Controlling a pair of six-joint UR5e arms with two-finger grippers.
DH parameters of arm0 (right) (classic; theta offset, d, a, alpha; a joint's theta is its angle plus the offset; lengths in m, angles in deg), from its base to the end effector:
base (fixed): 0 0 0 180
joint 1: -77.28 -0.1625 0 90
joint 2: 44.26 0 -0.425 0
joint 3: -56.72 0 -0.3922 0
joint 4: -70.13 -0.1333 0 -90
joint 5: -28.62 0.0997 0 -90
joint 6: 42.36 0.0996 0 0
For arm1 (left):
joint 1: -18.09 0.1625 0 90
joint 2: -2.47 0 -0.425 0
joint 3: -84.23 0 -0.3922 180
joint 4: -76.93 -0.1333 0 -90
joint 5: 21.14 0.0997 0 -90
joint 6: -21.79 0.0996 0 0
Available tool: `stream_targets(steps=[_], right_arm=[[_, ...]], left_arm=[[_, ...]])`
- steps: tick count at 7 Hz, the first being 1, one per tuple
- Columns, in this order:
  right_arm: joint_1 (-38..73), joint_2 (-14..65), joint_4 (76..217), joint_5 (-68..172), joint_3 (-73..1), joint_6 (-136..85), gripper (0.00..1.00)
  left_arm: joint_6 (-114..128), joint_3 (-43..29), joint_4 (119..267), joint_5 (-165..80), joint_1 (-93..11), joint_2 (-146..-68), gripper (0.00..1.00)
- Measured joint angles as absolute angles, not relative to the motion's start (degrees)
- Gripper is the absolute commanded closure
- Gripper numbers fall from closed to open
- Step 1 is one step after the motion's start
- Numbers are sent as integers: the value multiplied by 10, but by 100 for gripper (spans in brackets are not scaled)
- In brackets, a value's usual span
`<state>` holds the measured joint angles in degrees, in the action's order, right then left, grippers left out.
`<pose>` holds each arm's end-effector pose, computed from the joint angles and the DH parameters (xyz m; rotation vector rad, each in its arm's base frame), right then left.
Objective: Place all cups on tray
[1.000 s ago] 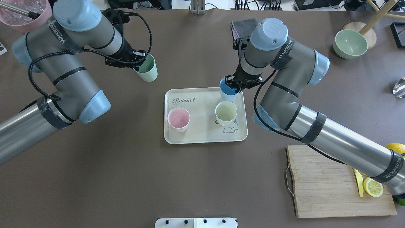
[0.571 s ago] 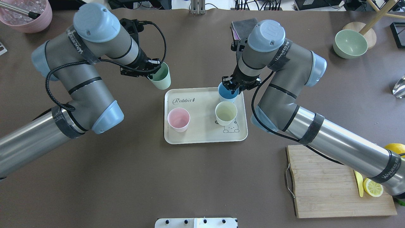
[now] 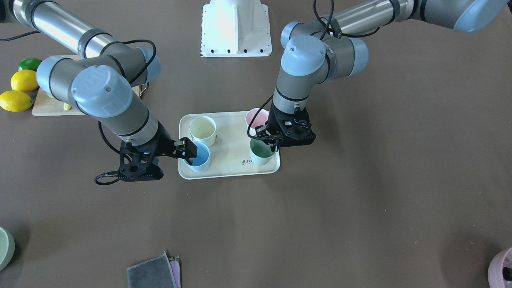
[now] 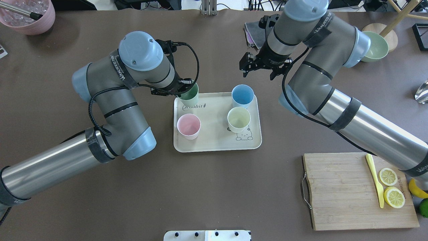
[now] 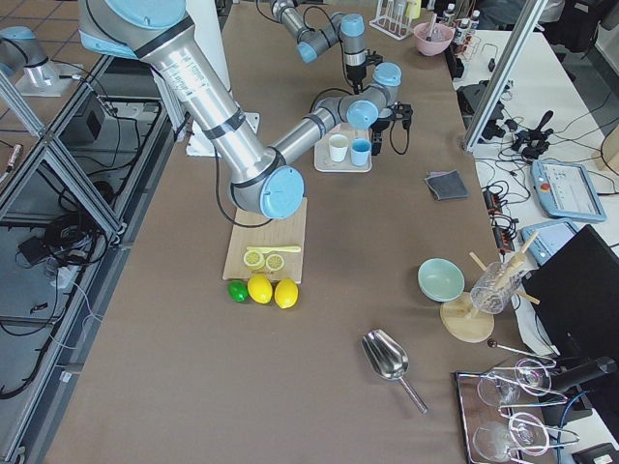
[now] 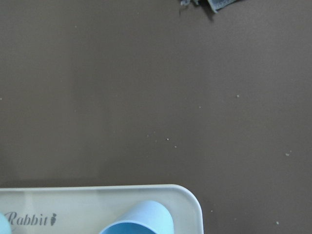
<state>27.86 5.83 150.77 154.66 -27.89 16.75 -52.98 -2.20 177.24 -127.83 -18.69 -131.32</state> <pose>-0.4139 -0.5981 0.2552 0.0204 -0.9485 0.0580 0.5225 -0.5213 0.1997 0.1395 0.9075 -0.2210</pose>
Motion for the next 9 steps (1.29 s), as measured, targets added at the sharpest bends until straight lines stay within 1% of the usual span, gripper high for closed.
stream_targets(steps=[1,2,3,6,8,9], right_arm=[[253,63,1517,1561,-280,144,0],[229,68,1536,1571,-281,108,0],[207,71,1556,1581,-281,76,0],[136,102,1577,1628,-282,-18,0],[74,146,1580,1668,-288,-110,0],[47,180,1578,1674,-302,-151,0]], left_arm=[[-537,-2,1774,-1268,-180,-1329,100],[-541,11,1775,-1260,-175,-1338,32],[-541,17,1775,-1257,-172,-1340,3],[-534,1,1773,-1246,-171,-1336,3],[-491,-56,1727,-1278,-213,-1330,2],[-454,-105,1702,-1292,-243,-1306,2]])
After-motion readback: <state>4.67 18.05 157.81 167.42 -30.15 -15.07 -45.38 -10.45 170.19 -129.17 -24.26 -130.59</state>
